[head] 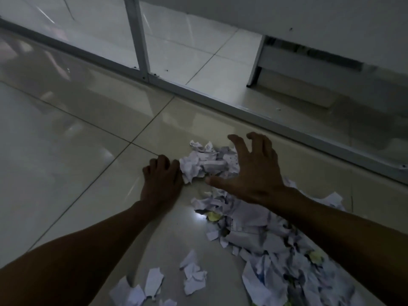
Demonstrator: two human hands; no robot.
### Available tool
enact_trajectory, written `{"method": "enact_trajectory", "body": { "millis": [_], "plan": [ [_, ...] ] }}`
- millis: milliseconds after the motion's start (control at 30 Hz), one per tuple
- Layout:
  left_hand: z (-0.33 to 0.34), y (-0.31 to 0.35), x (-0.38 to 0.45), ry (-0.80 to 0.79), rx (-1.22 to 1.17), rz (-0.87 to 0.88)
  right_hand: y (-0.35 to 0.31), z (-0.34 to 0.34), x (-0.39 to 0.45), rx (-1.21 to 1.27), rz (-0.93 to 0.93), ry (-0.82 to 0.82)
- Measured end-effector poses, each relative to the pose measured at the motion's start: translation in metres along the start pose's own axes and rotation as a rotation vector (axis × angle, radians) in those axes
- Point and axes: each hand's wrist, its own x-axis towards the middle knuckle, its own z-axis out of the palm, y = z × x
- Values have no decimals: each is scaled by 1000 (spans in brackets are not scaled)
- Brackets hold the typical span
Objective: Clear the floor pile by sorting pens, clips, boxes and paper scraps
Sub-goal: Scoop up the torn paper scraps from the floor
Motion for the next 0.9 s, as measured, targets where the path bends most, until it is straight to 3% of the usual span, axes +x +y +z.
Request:
{"method": "enact_trajectory", "body": {
  "millis": [200, 400, 533, 733, 900],
  "plan": [
    [-8, 8, -5, -21, -36, 143, -18, 29, 70, -103, -54, -387],
    [-3, 6, -7, -43, -101, 211, -19, 64, 86, -106, -243, -483],
    [-1, -1, -15, 90, -124, 176, -14, 77, 77, -151, -346, -369],
    [-2, 2, -16, 137, 7, 55, -17, 101, 46, -168, -376, 124],
    [-1, 4, -18, 184, 76, 48, -14, 108, 40, -119, -500, 162]
  ]
}}
